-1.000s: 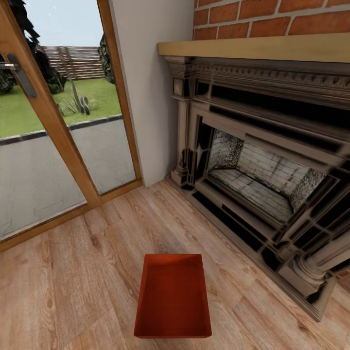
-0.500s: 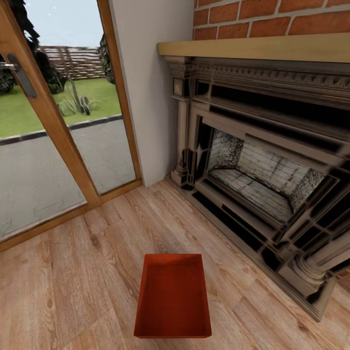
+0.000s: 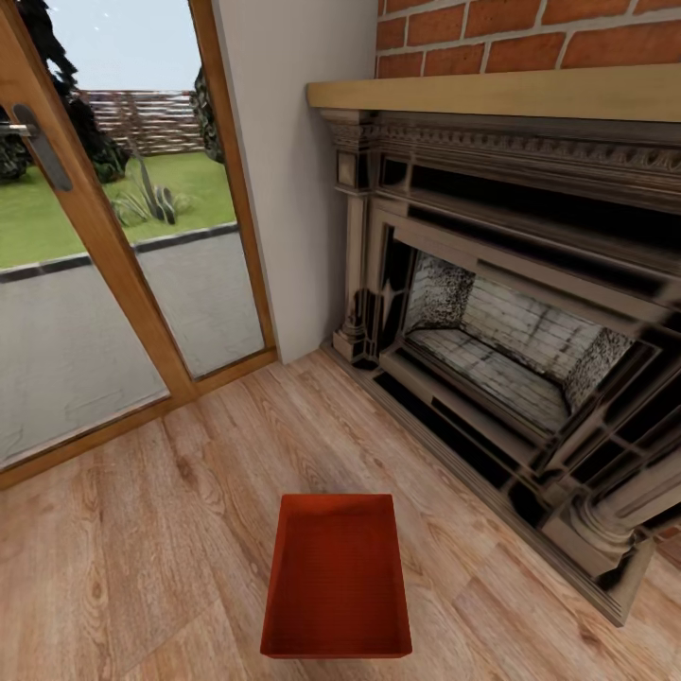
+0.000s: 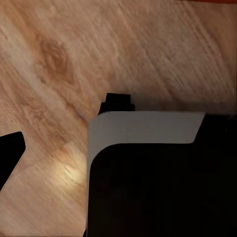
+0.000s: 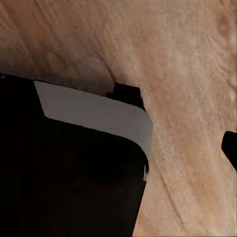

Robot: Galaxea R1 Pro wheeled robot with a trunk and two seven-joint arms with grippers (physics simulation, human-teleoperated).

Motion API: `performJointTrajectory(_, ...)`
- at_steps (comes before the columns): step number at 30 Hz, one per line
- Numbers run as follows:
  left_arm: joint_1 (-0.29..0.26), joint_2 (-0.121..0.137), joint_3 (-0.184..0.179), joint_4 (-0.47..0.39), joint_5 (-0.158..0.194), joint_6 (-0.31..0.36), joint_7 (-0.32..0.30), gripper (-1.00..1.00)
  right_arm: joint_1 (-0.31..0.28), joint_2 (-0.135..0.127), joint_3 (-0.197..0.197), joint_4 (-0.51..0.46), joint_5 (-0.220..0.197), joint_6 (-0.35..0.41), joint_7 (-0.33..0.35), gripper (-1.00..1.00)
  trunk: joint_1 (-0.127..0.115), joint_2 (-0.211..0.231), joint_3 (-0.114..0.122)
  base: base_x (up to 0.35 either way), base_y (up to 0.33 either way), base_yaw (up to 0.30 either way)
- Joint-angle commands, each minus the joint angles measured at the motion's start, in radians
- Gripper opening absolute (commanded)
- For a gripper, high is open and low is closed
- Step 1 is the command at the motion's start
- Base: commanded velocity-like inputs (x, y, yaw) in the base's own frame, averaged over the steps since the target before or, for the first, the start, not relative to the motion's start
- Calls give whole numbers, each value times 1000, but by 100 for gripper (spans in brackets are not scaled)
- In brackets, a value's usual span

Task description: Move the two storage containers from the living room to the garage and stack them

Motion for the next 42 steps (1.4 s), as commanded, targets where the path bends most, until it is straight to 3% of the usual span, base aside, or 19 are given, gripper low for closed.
performJointTrajectory(1,-18,-2,0,-7,6,27,7,100,-33,0,7,-12,-9,28,-15,100,0,0,-1,0,0,0)
performJointTrajectory(3,-73,-4,0,-20,4,72,21,100,-108,5,6,-23,-11,62,-31,100,0,0,-1,0,0,0)
performJointTrajectory(9,-223,-21,-3,-29,1,103,26,100,-254,13,5,-44,-17,90,-88,100,0,0,-1,0,0,0)
performJointTrajectory(11,-315,-50,-5,-28,1,128,29,100,-329,20,5,-54,-24,124,-118,100,0,0,-1,0,0,0)
performJointTrajectory(13,-361,-66,-5,-27,0,145,30,100,-364,29,5,-59,-25,134,-130,100,0,0,-1,0,0,0)
performJointTrajectory(15,-473,-102,-6,-27,0,163,30,100,-448,47,4,-64,-29,144,-176,100,0,0,-1,0,0,0)
performJointTrajectory(18,-556,-113,-5,-20,8,166,30,100,-512,70,4,-64,-65,155,-217,100,0,0,-1,0,0,0)
performJointTrajectory(19,-599,-127,-5,-8,5,166,31,100,-537,93,4,-64,-111,166,-247,100,0,0,-1,0,0,0)
performJointTrajectory(22,-620,-139,-8,1,4,159,30,100,-549,118,4,-64,-153,170,-264,100,0,0,-1,0,0,0)
performJointTrajectory(24,-640,-146,-7,60,4,155,31,100,-554,199,5,-43,-173,162,-288,100,0,0,-1,0,0,0)
performJointTrajectory(27,-686,-171,-6,190,0,151,41,100,-555,249,4,5,-177,133,-317,100,0,0,-1,0,0,0)
performJointTrajectory(30,-720,-188,-6,289,-1,126,55,100,-555,261,3,98,-180,61,-331,100,0,0,-1,0,0,0)
performJointTrajectory(34,-725,-188,-11,350,0,114,58,100,-555,261,3,124,-181,44,-334,100,0,0,-1,0,0,0)
performJointTrajectory(42,-728,-186,-12,349,-2,107,74,100,-555,261,4,124,-180,35,-359,100,0,0,-1,0,0,0)
